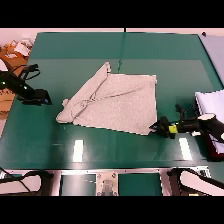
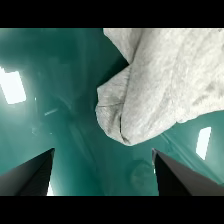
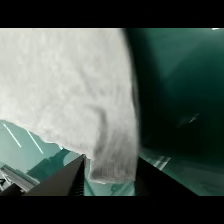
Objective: Fold the shirts.
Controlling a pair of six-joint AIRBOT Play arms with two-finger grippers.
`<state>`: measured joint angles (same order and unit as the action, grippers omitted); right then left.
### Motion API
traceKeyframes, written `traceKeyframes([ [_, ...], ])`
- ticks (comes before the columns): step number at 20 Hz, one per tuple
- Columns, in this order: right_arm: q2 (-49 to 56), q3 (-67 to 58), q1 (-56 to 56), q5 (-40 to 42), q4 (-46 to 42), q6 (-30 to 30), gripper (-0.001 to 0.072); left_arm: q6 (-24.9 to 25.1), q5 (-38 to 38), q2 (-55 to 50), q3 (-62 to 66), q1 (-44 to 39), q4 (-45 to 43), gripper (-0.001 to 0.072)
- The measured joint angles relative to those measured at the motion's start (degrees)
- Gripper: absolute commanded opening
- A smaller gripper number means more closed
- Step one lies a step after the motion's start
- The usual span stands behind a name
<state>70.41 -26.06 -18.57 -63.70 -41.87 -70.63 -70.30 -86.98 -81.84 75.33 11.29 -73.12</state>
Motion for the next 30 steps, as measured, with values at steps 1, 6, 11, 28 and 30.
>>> traceKeyframes([
  [1, -0.1, 0.9, 1.5, 1.5, 0.5, 0.6, 0.0009, 0.2, -0.7, 0.0, 0.0, 0.0, 0.3, 0.0702],
  [6, -0.5, -2.3, 3.2, 5.2, 1.9, 2.9, 0.0008, 1.8, -2.1, 0.0, -3.8, -0.2, 3.5, 0.0702],
  [11, -0.7, -7.2, -0.7, 4.2, 1.9, 3.3, 0.0009, 5.4, 3.1, 0.0, -14.1, -2.0, 6.4, 0.0701],
  [28, -2.1, -15.8, -2.7, -3.6, 2.8, 2.5, 0.0007, 11.7, 5.2, 3.8, -16.1, -8.6, 9.1, 0.002],
  [30, -5.1, -23.5, -2.7, -7.1, 2.9, 0.0, 0.0007, 9.4, 3.1, 7.3, -8.4, -8.6, 9.1, 0.002],
])
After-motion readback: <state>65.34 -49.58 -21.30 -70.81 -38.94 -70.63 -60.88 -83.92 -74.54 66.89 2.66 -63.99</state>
